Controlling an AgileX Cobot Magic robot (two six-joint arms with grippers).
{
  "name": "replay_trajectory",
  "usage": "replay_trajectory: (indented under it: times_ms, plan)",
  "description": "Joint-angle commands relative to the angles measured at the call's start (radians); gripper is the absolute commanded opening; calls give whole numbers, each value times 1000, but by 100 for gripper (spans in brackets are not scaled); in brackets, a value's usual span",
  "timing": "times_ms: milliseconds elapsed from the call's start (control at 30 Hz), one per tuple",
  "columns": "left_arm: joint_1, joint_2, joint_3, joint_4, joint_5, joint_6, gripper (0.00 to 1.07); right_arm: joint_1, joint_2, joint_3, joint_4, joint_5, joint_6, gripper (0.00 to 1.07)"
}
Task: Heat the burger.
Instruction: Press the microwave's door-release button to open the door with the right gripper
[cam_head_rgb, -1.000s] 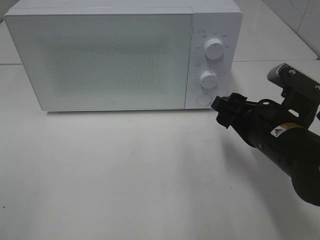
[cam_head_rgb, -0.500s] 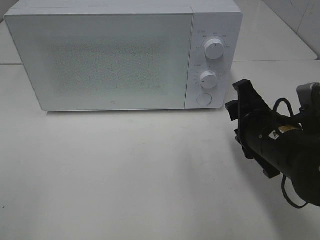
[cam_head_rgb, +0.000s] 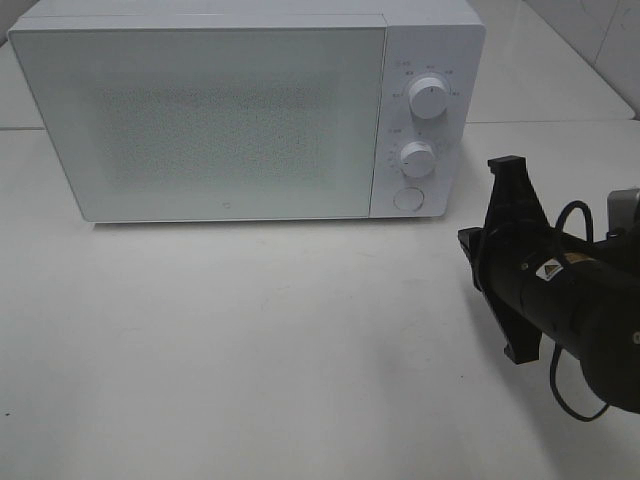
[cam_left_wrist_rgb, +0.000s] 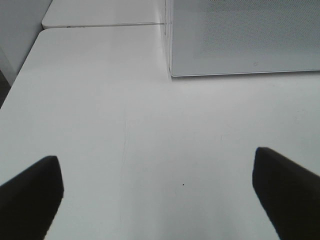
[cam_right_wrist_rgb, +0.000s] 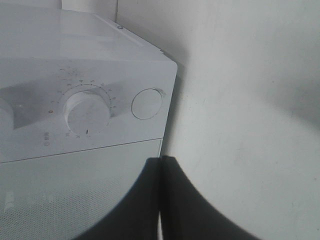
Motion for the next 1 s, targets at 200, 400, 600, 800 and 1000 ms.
replay_trajectory:
  times_ms: [200, 400, 600, 800, 1000]
  plan:
    - [2, -24, 2, 0, -2, 2, 98, 1, 91, -73, -13, -24, 63, 0]
    - [2, -24, 2, 0, -2, 2, 98, 1, 170, -168, -12, -23, 71, 0]
    - [2, -24, 2, 0, -2, 2, 98, -40, 245, -240, -16, -16, 111, 0]
    - [2, -24, 2, 0, -2, 2, 98, -76, 284, -295, -23, -10, 120, 0]
    - [2, -24, 2, 0, -2, 2, 98, -105, 329, -353, -47, 15, 139, 0]
